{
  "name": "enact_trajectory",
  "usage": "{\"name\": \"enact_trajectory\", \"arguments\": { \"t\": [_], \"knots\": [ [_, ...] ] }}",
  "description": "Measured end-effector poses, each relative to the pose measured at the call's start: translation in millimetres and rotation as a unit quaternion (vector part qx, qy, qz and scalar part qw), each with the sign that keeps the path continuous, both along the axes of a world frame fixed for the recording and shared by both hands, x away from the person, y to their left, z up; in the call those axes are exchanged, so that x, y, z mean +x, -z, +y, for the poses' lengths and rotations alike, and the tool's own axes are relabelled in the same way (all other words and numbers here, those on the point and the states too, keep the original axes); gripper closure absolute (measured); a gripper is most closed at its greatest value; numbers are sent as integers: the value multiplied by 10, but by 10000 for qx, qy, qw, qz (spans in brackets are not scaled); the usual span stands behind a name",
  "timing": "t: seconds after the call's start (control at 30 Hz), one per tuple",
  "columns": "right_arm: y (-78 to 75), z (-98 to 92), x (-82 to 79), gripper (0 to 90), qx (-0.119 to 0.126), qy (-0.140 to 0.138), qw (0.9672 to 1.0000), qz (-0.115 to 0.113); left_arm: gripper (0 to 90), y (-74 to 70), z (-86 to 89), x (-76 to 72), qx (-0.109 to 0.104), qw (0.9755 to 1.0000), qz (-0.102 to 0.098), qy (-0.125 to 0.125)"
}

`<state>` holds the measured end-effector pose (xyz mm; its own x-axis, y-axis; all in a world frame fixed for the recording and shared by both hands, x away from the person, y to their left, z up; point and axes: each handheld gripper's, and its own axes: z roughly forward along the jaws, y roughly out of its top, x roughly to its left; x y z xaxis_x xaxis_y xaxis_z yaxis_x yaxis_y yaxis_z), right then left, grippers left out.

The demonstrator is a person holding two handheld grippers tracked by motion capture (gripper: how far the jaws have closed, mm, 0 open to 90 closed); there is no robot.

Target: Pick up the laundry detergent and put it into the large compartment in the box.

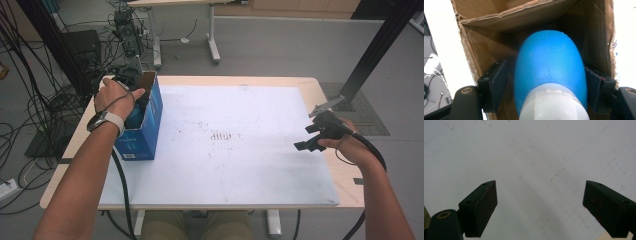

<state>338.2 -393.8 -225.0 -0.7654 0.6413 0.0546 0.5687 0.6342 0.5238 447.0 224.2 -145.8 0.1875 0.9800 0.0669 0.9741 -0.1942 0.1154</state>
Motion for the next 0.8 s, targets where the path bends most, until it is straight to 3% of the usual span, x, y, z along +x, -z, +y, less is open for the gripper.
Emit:
{"name": "enact_trajectory", "arguments": {
  "t": [0.27,0.47,0.8],
  "knots": [
    [-13,11,-2,124,4,-9,10000,-13,247,-54,77,-14,-146,9999,-17,-28],
    [-30,22,-9,124,-4,-18,10000,-27,200,-113,232,-31,-497,9987,-28,-90],
    [-66,52,-25,124,-49,-25,10000,-38,126,-305,261,-100,-542,9984,-156,36]
  ]
}}
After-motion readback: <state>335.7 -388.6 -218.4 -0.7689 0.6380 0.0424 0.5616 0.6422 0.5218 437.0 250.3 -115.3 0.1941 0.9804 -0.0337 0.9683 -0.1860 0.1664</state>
